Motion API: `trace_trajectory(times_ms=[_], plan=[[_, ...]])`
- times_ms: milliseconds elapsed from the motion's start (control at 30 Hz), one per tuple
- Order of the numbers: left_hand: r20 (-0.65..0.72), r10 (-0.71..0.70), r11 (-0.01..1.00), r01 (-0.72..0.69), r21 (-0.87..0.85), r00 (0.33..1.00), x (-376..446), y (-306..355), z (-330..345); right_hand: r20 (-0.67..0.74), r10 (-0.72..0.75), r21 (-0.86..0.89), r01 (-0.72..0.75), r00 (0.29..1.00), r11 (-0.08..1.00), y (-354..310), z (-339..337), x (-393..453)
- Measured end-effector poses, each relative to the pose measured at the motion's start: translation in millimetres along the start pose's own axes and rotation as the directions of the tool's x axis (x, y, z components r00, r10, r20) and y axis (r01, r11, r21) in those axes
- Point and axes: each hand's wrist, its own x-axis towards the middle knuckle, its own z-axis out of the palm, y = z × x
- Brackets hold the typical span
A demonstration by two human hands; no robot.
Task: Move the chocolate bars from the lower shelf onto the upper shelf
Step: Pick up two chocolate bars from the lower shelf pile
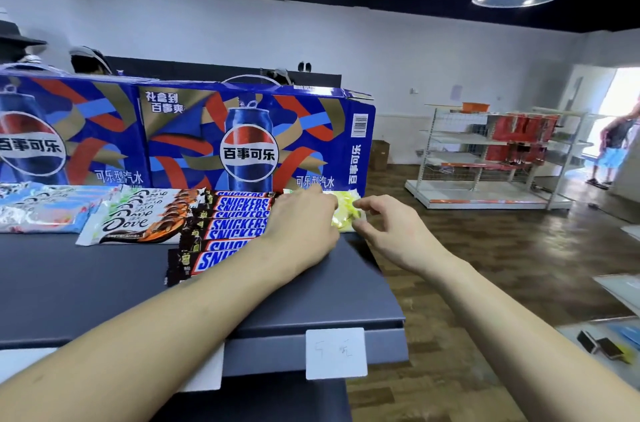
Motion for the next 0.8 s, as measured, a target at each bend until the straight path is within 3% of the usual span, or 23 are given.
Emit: trace_trajectory(times_ms=[333, 533, 633, 800], plan=[[0.008, 0.020, 0.997, -0.020, 0.075, 1.000, -61.3, -40.2, -14.4, 0.089, -0.016, -0.169, 0.031, 0.996, 0.985, -60.3, 10.3, -38.9], [-0.040, -0.114, 0.984, 0.118, 0.135, 0.993, -133.4, -69.0, -34.3, 0.107, 0.052, -0.286, -0.019, 0.993, 0.958, -103.5, 5.1, -94.1], [-0.040, -0.218, 0.965, 0.222, 0.141, 0.975, -180.4, -74.7, -46.2, 0.111, 0.024, -0.273, 0.007, 0.994, 0.962, -130.5, 7.1, -129.4], [0.059, -0.288, 0.950, 0.278, 0.139, 0.956, -264.7, -83.7, -59.5, 0.169, -0.047, -0.144, 0.072, 0.984, 0.987, -177.7, 27.2, -192.0]])
